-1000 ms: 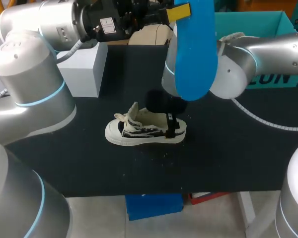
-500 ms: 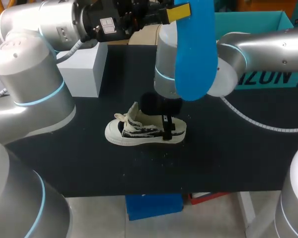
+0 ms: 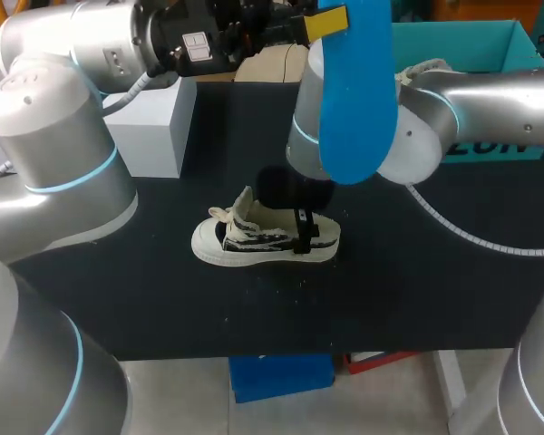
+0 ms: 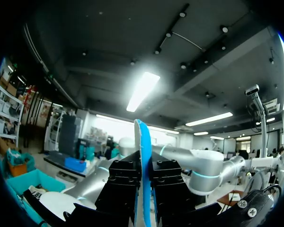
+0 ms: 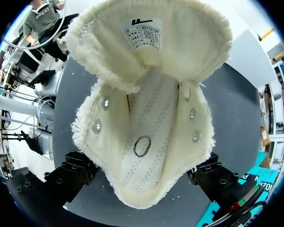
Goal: Take the shoe out of the shoebox, open the shoe tongue, remove and reinsert the insole, then place the shoe into the shoebox
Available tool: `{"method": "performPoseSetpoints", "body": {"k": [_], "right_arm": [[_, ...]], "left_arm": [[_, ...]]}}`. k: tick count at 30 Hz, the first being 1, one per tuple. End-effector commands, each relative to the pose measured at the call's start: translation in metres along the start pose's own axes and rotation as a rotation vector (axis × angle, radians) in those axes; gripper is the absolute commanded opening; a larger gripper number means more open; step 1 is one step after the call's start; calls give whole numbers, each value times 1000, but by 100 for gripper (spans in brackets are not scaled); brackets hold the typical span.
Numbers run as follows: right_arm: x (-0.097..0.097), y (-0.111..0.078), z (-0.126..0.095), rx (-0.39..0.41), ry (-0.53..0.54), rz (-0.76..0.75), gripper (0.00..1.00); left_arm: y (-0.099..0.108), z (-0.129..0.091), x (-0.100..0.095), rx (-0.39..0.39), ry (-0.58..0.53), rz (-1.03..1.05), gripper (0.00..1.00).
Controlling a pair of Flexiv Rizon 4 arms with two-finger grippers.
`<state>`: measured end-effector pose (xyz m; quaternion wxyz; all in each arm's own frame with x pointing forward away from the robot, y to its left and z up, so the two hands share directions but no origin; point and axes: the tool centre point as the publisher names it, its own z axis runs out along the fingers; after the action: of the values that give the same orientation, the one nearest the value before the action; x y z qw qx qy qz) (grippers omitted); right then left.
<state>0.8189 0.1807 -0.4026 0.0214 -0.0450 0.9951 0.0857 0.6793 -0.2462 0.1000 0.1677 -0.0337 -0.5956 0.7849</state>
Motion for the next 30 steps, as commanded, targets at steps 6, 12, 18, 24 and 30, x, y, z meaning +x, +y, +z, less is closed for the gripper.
{"method": "performPoseSetpoints", "body": {"k": [6, 12, 18, 24, 30], "right_arm": [[6, -16, 1, -322, -15, -2, 100], [6, -20, 3, -466, -34, 42, 100], [5, -22, 5, -595, -67, 30, 100], [4, -27, 11, -654, -70, 52, 100], [6, -36, 19, -707, -61, 73, 100]], "left_arm": [[1, 1, 0, 0, -3, 1, 0], [1, 1, 0, 0, -3, 1, 0], [1, 1, 0, 0, -3, 1, 0], [1, 1, 0, 0, -3, 1, 0], [1, 1, 0, 0, -3, 1, 0]]}}
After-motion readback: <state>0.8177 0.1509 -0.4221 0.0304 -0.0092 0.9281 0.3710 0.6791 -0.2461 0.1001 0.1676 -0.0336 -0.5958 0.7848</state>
